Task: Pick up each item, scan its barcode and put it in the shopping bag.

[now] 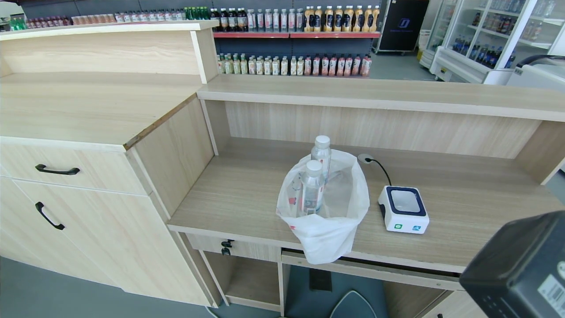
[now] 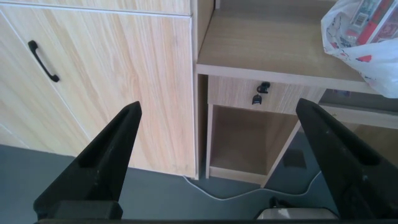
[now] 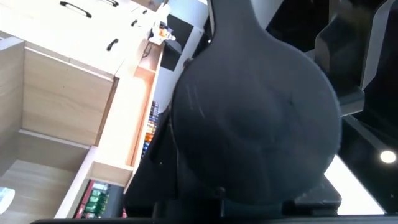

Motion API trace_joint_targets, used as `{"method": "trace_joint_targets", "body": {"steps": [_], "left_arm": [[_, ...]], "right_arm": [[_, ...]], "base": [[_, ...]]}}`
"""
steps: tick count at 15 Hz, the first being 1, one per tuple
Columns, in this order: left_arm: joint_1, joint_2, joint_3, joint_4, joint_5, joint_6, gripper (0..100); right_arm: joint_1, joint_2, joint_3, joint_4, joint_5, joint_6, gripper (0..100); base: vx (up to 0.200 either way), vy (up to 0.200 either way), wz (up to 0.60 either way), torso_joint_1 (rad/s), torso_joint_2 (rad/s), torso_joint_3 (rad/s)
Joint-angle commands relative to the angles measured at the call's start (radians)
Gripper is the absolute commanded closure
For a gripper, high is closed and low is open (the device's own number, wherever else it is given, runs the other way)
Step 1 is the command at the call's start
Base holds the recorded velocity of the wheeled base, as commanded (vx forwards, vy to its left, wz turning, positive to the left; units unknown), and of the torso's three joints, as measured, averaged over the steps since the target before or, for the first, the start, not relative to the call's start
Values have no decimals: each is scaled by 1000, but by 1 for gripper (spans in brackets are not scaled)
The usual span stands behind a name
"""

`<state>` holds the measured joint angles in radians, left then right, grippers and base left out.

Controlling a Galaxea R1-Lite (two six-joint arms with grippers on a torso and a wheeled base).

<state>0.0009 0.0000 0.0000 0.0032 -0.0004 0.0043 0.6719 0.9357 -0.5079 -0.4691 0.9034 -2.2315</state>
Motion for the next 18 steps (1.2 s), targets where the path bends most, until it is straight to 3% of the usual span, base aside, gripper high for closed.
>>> {"method": "trace_joint_targets", "body": {"steps": [1,5,7,11,13,18], "left_arm": [[1,0,0,0,0,0,0],[2,0,0,0,0,0,0],[1,0,0,0,0,0,0],[1,0,0,0,0,0,0],[1,0,0,0,0,0,0],[1,0,0,0,0,0,0]], "right_arm": [[-2,0,0,0,0,0,100],[-46,0,-24,-2,-20,66,100],[-150,-35,-21,-2,-302,365,100],[-379,-91,-4,-5,-578,848,100],[-485,-77,5,-3,-610,1023,100],[-563,-23,3,-6,-610,1280,100]], "base": [[0,0,0,0,0,0],[0,0,0,0,0,0],[0,0,0,0,0,0],[0,0,0,0,0,0],[0,0,0,0,0,0],[0,0,0,0,0,0]]}}
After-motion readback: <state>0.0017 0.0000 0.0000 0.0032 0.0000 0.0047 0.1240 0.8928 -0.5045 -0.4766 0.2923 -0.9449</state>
